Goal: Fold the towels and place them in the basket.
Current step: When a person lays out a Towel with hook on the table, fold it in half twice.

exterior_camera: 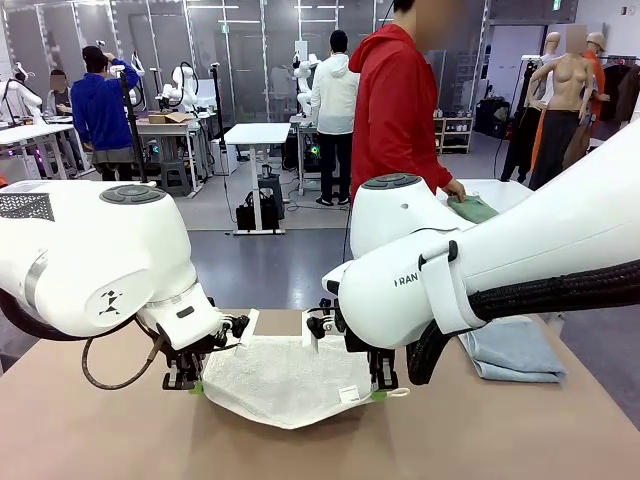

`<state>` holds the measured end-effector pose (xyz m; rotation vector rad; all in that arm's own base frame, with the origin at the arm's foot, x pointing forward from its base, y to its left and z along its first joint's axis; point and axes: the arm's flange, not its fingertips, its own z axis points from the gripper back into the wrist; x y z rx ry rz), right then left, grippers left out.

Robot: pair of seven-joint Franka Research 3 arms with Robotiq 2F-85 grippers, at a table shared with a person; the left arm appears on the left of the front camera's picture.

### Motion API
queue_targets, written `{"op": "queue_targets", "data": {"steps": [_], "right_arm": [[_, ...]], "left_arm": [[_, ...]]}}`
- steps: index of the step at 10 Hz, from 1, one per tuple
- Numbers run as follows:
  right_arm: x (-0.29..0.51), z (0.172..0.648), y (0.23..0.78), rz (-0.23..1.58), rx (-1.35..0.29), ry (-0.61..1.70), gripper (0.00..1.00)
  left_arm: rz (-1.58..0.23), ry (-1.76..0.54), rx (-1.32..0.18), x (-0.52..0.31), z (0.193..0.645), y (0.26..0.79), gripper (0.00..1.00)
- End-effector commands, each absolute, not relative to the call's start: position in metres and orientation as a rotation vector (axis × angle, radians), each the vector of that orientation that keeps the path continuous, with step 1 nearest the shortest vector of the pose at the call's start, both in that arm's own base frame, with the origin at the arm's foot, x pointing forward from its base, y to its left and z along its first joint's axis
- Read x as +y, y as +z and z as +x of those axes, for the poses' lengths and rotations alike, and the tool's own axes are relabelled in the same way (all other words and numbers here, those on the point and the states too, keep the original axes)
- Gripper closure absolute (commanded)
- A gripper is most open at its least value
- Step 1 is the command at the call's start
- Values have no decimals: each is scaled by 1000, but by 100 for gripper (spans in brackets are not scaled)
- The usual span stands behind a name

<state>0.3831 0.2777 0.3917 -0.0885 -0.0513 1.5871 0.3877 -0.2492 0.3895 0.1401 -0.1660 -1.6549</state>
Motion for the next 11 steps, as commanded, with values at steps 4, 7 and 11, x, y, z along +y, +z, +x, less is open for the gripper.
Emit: {"op": "queue_targets", "data": {"steps": [4, 7, 11], "right_arm": [[275, 436, 403, -83, -29, 1611, 94], [279, 474, 407, -97, -2, 1628, 94], [283, 520, 404, -94, 12, 1642, 94]], "left_arm": [[159, -1638, -182, -252, 441, 410, 97], [144, -1604, -155, -251, 476, 412, 97], [168, -1546, -155, -243, 519, 410, 97]]}}
